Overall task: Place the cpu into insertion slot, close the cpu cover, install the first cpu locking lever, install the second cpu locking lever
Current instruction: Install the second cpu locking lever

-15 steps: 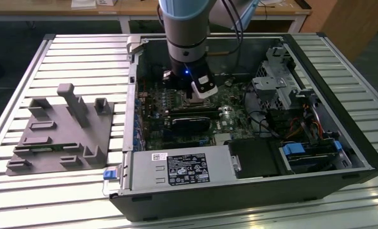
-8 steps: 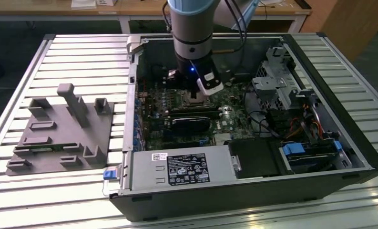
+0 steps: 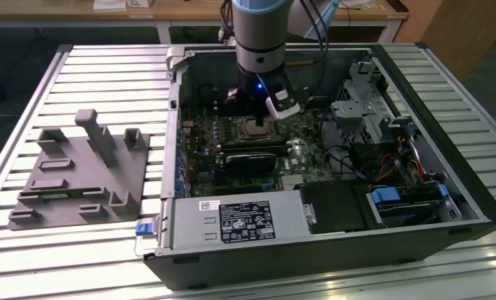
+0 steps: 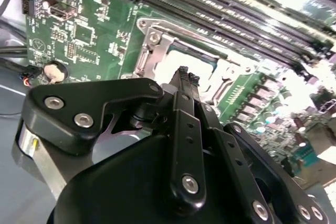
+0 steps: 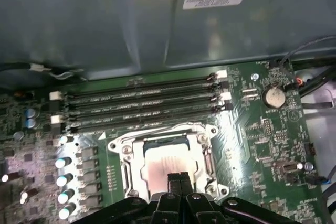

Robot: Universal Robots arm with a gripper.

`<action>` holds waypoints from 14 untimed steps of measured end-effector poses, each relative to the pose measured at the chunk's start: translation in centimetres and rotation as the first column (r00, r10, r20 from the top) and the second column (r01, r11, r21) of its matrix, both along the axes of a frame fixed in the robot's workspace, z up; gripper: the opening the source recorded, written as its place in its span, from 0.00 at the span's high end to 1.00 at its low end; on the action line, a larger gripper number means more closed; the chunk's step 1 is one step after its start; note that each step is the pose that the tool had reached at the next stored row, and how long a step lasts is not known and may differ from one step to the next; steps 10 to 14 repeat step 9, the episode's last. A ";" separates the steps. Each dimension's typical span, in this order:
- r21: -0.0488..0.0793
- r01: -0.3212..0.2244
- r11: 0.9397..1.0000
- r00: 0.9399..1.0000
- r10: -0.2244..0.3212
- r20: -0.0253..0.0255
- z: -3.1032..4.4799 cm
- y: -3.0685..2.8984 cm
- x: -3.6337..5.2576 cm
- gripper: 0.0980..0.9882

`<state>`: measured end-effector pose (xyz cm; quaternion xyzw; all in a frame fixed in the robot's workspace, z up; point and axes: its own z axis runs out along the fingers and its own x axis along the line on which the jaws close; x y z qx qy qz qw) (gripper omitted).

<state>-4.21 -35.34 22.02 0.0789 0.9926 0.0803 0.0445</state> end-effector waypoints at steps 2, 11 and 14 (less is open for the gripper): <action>-0.006 0.000 1.000 1.000 0.000 -0.001 -0.01 0.24 0.22 0.99; -0.008 0.000 1.000 1.000 0.000 -0.001 -0.01 0.40 0.29 0.99; -0.008 0.000 1.000 1.000 0.000 -0.001 -0.01 0.40 0.29 0.99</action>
